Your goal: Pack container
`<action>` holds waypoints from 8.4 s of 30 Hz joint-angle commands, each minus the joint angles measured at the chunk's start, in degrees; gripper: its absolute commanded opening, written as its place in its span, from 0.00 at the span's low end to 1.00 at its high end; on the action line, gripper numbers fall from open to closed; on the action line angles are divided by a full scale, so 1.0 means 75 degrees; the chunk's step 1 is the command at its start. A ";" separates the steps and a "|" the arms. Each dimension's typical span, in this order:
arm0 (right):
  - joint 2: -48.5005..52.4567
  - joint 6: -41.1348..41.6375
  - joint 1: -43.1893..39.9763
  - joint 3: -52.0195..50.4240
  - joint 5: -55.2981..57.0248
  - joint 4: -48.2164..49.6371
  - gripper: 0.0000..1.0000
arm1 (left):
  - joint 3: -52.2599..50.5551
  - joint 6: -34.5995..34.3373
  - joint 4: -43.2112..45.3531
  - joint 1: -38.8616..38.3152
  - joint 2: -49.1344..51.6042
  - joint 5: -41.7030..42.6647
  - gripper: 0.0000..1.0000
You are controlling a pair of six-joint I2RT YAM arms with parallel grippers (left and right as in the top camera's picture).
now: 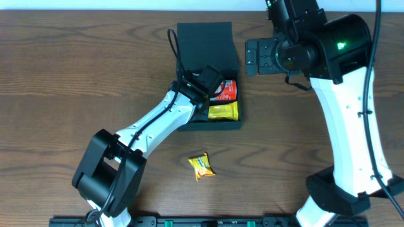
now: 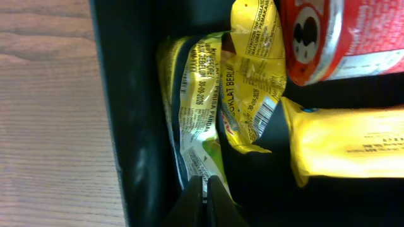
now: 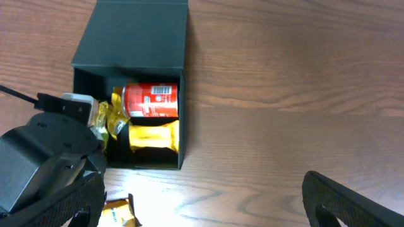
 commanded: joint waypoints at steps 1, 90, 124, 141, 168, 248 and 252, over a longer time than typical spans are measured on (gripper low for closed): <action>0.0064 -0.0192 -0.0055 -0.0009 0.0047 -0.0023 0.99 | -0.0032 -0.0023 0.0017 -0.0003 0.0093 -0.0530 0.06; -0.0277 0.0723 0.4616 -1.0220 -0.1483 0.7058 0.95 | 0.0589 0.0125 -0.5182 0.0015 -0.7038 -0.2888 0.95; -0.0277 0.2468 0.4421 -1.0768 -0.1288 0.7877 0.73 | 0.0586 0.0125 -0.5260 0.0015 -0.7038 -0.2891 0.95; -0.0277 0.2468 0.4421 -1.0762 -0.1209 0.7988 0.50 | 0.0586 0.0125 -0.5257 0.0015 -0.7038 -0.2891 0.95; -0.1673 0.2439 0.4132 -1.0104 -0.1207 0.7982 0.40 | 0.0586 0.0122 -0.5254 0.0015 -0.7038 -0.2888 0.95; -0.1335 0.2247 -0.1434 -0.7449 -0.1131 0.7895 0.45 | -0.0466 0.1323 -0.0991 0.2151 -0.4549 -0.0166 0.95; -0.1332 0.2253 -0.1944 -0.6994 -0.1282 0.7414 0.46 | 0.0189 0.1262 -0.0230 0.3666 -0.3037 0.3104 0.95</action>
